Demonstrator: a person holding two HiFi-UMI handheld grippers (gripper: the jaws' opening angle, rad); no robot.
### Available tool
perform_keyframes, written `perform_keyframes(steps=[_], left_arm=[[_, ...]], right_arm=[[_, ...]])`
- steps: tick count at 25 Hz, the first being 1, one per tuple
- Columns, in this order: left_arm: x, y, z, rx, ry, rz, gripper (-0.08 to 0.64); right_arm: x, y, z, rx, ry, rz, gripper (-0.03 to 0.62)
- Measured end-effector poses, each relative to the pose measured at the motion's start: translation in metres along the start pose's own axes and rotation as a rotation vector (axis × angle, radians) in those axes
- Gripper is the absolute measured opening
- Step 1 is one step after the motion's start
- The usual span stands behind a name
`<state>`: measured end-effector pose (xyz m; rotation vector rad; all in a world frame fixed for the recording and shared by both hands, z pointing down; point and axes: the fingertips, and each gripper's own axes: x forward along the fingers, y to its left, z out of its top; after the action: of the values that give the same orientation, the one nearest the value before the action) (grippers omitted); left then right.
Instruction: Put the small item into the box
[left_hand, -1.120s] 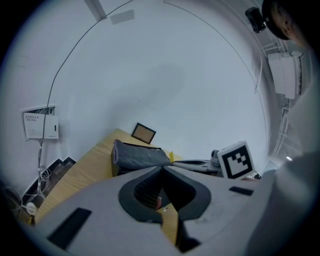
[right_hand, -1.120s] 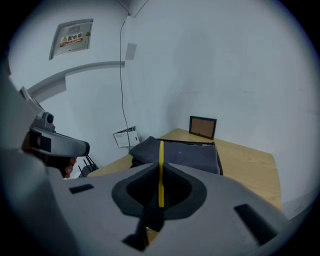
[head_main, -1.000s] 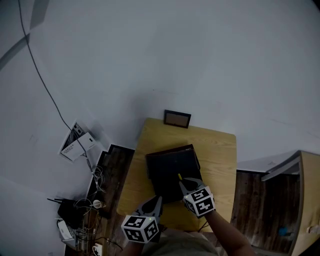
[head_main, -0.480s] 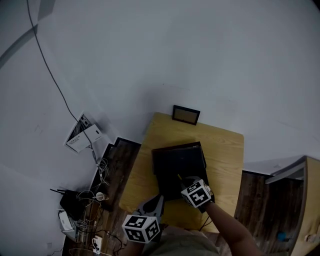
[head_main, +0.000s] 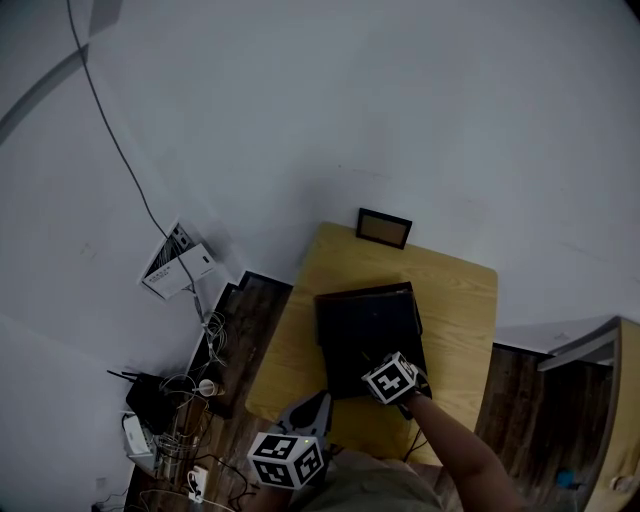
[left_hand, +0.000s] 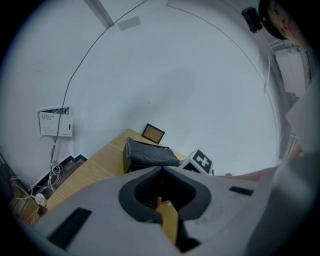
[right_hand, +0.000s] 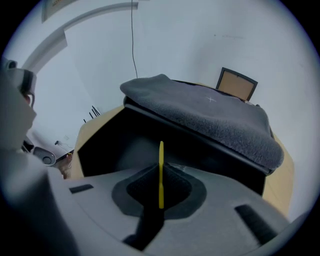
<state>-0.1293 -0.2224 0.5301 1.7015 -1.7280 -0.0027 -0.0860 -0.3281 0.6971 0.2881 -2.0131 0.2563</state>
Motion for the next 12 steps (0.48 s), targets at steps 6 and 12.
perform_keyframes(steps=[6, 12], left_arm=[[-0.0073, 0.0017, -0.0018, -0.002, -0.005, 0.011, 0.004], [-0.0103, 0.0024, -0.0038, 0.003, -0.003, 0.004, 0.005]], right_arm=[[0.0052, -0.0016, 0.0002, 0.003, 0.032, -0.003, 0.018], [0.0055, 0.0032, 0.0007, 0.002, 0.026, 0.019, 0.022]])
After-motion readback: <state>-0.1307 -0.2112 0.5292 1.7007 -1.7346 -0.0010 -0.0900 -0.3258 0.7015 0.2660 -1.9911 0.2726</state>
